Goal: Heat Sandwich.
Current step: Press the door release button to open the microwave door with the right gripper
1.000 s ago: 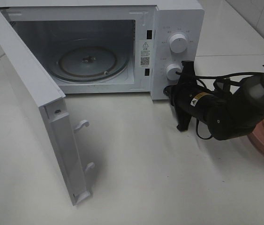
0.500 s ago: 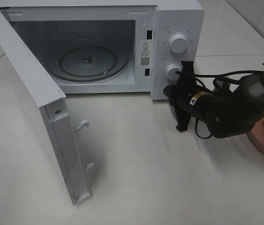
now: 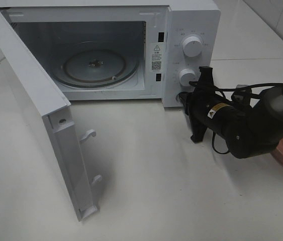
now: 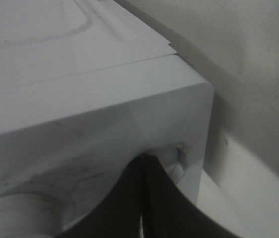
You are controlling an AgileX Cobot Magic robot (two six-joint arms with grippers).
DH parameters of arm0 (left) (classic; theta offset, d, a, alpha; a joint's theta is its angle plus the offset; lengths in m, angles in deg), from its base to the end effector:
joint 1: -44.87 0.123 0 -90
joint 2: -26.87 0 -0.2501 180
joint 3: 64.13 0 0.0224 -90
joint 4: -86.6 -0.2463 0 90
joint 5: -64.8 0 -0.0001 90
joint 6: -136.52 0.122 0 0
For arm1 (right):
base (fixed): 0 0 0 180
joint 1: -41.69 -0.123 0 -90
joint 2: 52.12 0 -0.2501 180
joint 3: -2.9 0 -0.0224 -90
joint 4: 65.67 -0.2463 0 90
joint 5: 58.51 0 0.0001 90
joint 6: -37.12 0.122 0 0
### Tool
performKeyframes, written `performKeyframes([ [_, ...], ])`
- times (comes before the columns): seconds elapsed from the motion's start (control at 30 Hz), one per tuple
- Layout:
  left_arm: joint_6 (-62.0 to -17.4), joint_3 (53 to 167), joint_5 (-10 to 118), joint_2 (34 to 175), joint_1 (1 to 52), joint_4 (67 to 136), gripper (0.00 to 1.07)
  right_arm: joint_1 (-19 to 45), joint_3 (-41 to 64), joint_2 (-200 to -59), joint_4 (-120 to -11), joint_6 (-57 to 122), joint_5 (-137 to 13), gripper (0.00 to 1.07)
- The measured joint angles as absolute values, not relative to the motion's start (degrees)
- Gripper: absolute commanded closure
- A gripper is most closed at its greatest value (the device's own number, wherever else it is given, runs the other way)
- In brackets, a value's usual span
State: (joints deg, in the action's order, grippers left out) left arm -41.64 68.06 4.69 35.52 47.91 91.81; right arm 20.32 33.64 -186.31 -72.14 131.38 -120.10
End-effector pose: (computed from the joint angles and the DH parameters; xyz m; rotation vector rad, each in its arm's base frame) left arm 0.0549 -0.0067 0.2611 -0.0178 2.0316 -0.0551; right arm 0.3564 0.1265 0.0419 1.3140 1.5532 1.3275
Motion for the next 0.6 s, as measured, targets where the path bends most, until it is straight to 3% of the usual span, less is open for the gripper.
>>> performKeyframes([
  [0.6,-41.6,68.1,4.7,35.5,47.9,91.8,0.04,21.9,39.9,-184.2,-72.8,126.6,-127.5,1.07],
])
